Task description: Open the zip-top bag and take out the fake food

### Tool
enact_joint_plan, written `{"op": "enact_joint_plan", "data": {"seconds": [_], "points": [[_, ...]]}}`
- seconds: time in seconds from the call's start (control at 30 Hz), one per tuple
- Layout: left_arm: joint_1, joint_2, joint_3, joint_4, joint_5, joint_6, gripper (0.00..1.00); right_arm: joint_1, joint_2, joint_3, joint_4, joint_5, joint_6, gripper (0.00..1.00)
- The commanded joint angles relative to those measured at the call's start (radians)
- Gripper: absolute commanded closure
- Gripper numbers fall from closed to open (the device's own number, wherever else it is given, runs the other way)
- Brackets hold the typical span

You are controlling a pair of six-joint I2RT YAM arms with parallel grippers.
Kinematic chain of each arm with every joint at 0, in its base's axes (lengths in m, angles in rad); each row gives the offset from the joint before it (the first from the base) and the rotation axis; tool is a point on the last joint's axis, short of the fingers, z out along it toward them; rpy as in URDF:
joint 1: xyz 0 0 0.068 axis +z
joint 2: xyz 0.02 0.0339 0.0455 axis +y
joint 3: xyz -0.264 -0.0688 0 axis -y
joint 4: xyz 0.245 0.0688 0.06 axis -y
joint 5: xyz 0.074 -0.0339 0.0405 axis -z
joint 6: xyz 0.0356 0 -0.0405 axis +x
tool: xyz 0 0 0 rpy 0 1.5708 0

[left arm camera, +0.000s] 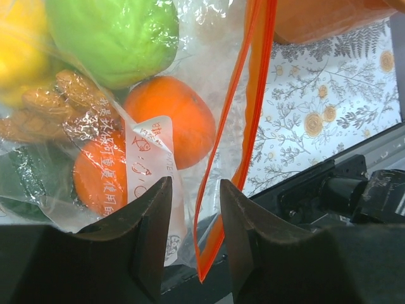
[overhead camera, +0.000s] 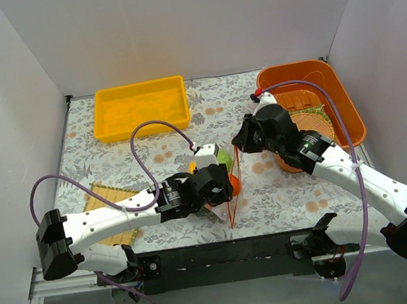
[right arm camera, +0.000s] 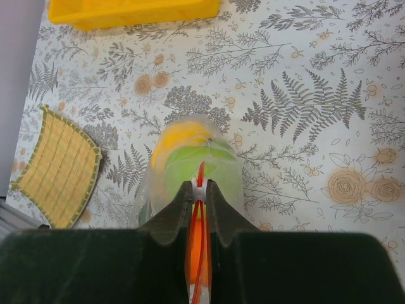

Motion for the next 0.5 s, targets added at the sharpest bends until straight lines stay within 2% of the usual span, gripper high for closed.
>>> {"op": "enact_joint_plan", "data": {"seconds": [0.0, 0.1, 0.2, 0.23, 0.3, 0.37, 0.47], "points": [[0.003, 0.041, 0.030, 0.006, -0.034, 0.025, 0.65, 0.008, -0.024, 0.051, 0.023, 0.018, -0.005, 0.99], [0.004, 0.062, 0.046, 0.014, -0.056, 0.042, 0.65, 0.008, -0.024, 0.052, 0.020, 0.021, -0.005, 0.99], [0.004, 0.094, 0.070, 0.014, -0.062, 0.059, 0.71, 0.008, -0.024, 0.057, 0.017, 0.024, -0.007, 0.99], [0.003, 0.102, 0.076, 0.015, -0.062, 0.062, 0.81, 0.009, -0.023, 0.060, 0.016, 0.027, -0.008, 0.99], [0.003, 0.111, 0.092, 0.014, -0.070, 0.065, 0.93, 0.008, -0.021, 0.064, 0.011, 0.031, -0.014, 0.99], [0.003, 0.104, 0.093, 0.011, -0.068, 0.059, 1.00, 0.008, -0.023, 0.068, 0.011, 0.047, -0.022, 0.99], [0.003, 0.073, 0.075, 0.012, -0.050, 0.040, 1.00, 0.005, -0.018, 0.101, -0.018, 0.097, -0.053, 0.99]]}}
